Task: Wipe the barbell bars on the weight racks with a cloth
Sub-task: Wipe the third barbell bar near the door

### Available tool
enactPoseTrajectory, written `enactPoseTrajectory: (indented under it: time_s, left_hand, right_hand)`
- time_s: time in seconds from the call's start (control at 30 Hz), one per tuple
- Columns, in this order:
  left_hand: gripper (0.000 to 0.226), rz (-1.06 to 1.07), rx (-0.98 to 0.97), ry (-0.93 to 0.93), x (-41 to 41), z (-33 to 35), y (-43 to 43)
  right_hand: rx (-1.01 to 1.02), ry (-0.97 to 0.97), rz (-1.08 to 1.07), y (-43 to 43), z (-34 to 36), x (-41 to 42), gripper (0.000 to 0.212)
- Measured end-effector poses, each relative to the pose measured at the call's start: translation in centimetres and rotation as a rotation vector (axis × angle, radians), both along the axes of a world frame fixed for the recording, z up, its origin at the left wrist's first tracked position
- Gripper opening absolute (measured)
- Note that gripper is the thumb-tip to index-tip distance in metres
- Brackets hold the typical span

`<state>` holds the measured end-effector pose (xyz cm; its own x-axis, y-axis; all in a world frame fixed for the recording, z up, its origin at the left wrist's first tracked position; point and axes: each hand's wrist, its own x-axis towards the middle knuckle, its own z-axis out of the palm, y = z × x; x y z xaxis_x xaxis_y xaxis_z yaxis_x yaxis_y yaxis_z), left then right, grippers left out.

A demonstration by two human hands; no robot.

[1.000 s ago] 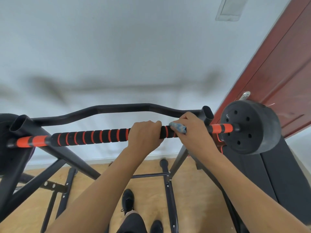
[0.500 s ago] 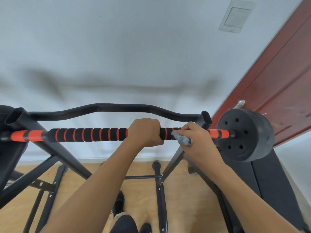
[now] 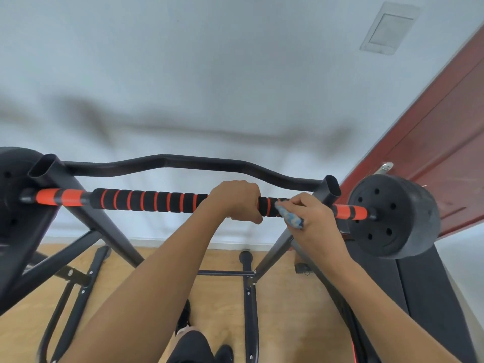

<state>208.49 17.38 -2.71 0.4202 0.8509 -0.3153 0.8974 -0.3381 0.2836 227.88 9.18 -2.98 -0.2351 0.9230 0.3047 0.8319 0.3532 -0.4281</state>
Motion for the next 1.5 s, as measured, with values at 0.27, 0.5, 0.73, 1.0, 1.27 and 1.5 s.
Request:
enactPoseTrajectory:
  time_s: [0.27,0.5,0.73,1.0,1.27,1.5]
  left_hand:
    - [0.026,0.004,-0.038,-0.008,0.0,0.3,0.1]
    - [0.025,-0.027,-0.192,-0.055,-0.3,0.7,0.9]
    - [0.024,-0.024,-0.196,-0.079,-0.2,0.3,1.1]
    - [0.028,-0.019,-0.246,-0.08,-0.3,0.5,1.1]
    - [0.024,-0.001,-0.603,-0.146,-0.4,1.0,3.0]
    - [0.045,-0.052,-0.221,-0.121,-0.8,1.7,1.2]
  right_hand:
    - [-0.038,0.054,0.013,1.1,2.5,0.2,0.018]
    - [0.003,-0.018,0.031,1.1,-0.1,-1.0,0.021]
    - [-0.042,-0.078,0.129,-1.1,0.6,0.0,0.03]
    - [-0.216,-0.289,-0.093,4.5,2.2,-1.0,0.016]
    - [-0.177,-0.196,0.0,-0.1,2.2,-0.6,0.036]
    - [-0.047,-0.016,0.011,-1.0,2.0,0.4,0.025]
